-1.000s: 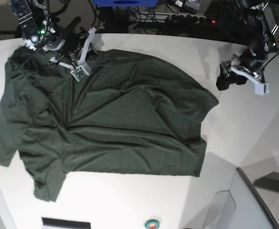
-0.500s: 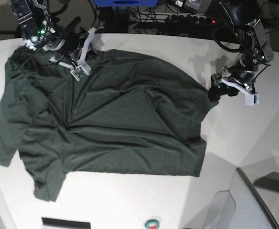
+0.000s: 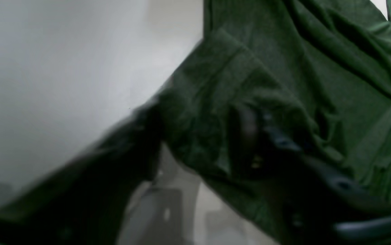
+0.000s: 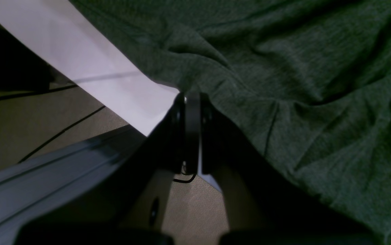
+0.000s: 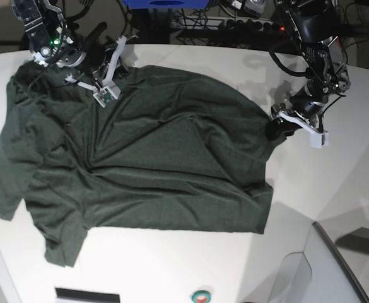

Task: Layout the t-shirt on the table in an organized manner, then fold the t-shirt properly
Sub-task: 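Grasp the shirt's shoulder corners with both grippers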

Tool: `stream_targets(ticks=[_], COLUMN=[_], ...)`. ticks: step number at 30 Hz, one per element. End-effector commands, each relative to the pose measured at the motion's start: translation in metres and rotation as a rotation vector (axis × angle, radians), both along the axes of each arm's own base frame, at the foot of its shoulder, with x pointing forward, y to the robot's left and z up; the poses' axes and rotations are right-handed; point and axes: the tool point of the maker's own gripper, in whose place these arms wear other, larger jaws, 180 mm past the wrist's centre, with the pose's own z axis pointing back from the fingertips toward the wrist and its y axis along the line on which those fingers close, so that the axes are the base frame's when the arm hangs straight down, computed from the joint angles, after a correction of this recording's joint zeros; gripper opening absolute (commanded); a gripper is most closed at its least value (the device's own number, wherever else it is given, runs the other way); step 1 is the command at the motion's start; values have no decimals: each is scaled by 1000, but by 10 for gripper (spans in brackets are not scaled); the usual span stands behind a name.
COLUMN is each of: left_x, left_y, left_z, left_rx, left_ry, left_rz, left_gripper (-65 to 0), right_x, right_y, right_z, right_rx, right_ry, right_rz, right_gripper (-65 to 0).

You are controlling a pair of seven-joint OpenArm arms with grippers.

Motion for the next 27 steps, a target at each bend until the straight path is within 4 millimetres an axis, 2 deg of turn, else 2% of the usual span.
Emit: stream_targets(ticks=[1,6,7,9,13,15,19,25,27], left_x=[-9,-9,-8,-9,-16,-24,-37,-64,-70], left_y=[-3,-4,-3,-2,5,16,29,30,29], left_z=[-11,-11,-10,-9,1,6,25,47,51], left_rx=[19,16,19,26,66,89,150,238,250], left_ry=[71,69,66,63,42,35,-2,-20,-25], left_rz=[-27,-27,-28,-29,-31,-7,16,-23,-27], left_gripper=[-416,-515,-546,-650,-650,-650,-650,-650,-650], right_x=[6,6,6,10,25,32,42,44,46], right_y=[0,0,0,-10,-41,-61,-120,-169,-190], right_z=[6,6,6,7,15,21,30,39,44], right_rx=[16,16,16,6,5,16,-22,-88,-114], right_ry=[-26,-27,-27,-33,-100,-149,-209,-247,-270], right_rz=[-4,-5,-5,-35,-160,-268,-500,-609,-684], right_gripper=[-650,-650,-650,-650,-650,-650,-650,-650,-650])
